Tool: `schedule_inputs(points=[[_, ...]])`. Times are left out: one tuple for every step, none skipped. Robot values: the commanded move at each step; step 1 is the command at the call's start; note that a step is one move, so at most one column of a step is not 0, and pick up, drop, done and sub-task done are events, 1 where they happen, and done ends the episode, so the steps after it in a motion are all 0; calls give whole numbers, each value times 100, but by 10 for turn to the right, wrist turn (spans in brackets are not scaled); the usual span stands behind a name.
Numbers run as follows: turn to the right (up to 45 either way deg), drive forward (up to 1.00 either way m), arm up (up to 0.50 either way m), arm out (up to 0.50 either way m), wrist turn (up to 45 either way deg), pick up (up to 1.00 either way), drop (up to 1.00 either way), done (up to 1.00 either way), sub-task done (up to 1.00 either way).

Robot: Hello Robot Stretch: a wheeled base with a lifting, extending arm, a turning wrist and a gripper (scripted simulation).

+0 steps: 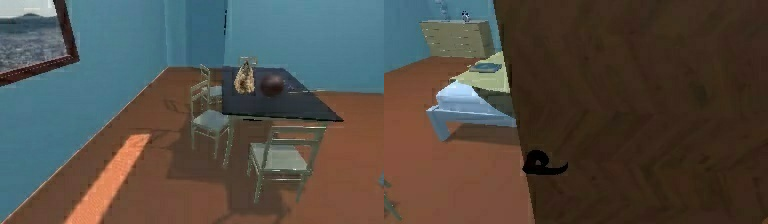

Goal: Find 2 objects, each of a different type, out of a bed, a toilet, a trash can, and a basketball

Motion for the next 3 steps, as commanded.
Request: schedule_inputs(points=[[60, 0, 0, 0, 0, 0, 0, 0, 0], [0, 35, 0, 0, 0, 0, 0, 0, 0], [450, 0, 0, 0, 0, 0, 0, 0, 0]])
